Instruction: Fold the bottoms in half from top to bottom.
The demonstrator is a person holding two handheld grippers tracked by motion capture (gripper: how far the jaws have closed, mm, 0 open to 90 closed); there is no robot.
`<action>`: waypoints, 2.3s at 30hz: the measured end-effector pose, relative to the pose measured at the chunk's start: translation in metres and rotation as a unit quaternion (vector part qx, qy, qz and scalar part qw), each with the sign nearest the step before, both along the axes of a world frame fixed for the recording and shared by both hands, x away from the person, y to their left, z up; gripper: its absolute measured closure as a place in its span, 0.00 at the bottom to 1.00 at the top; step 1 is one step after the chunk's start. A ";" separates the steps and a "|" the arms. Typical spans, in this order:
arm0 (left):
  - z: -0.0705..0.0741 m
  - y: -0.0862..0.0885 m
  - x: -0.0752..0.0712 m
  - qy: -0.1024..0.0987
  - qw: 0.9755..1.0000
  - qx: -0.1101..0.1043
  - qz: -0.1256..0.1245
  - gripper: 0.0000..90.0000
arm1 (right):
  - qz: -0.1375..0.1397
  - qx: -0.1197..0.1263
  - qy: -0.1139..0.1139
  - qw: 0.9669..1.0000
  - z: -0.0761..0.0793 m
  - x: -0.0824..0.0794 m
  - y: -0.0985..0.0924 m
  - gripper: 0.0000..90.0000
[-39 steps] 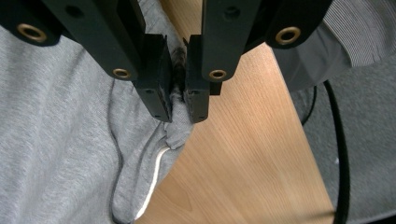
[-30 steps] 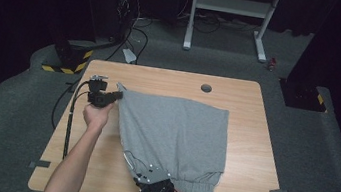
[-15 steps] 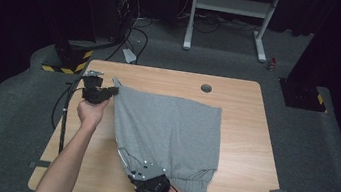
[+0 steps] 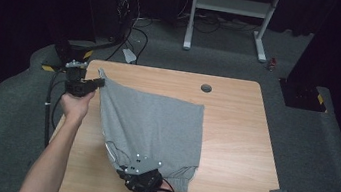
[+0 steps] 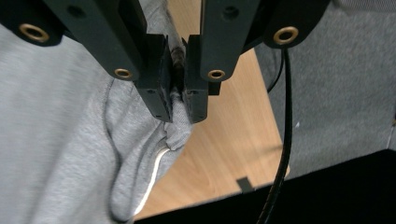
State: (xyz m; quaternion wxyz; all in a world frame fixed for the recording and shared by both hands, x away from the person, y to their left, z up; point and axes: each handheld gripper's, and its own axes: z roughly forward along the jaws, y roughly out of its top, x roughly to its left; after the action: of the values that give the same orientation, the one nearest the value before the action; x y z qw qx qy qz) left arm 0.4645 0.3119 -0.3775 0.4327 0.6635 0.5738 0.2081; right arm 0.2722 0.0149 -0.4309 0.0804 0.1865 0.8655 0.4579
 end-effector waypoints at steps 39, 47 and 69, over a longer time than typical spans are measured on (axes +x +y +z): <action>-0.012 -0.130 0.036 -0.029 0.995 0.024 -0.095 0.96 | -0.125 0.030 -0.005 0.992 -0.020 -0.013 -0.100 0.91; -0.013 -0.151 0.042 -0.031 0.993 0.027 -0.112 0.96 | -0.141 0.036 0.003 0.989 -0.027 -0.015 -0.111 0.91; -0.039 -0.208 0.054 -0.027 0.991 0.026 -0.131 0.96 | -0.199 0.062 0.030 0.978 -0.045 -0.016 -0.156 0.91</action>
State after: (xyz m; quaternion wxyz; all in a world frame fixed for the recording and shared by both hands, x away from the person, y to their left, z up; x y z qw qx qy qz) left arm 0.5190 0.1037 -0.4163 0.4544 0.7379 0.4645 0.1824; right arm 0.2563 -0.1408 -0.4756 0.1321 0.3734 0.7828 0.4800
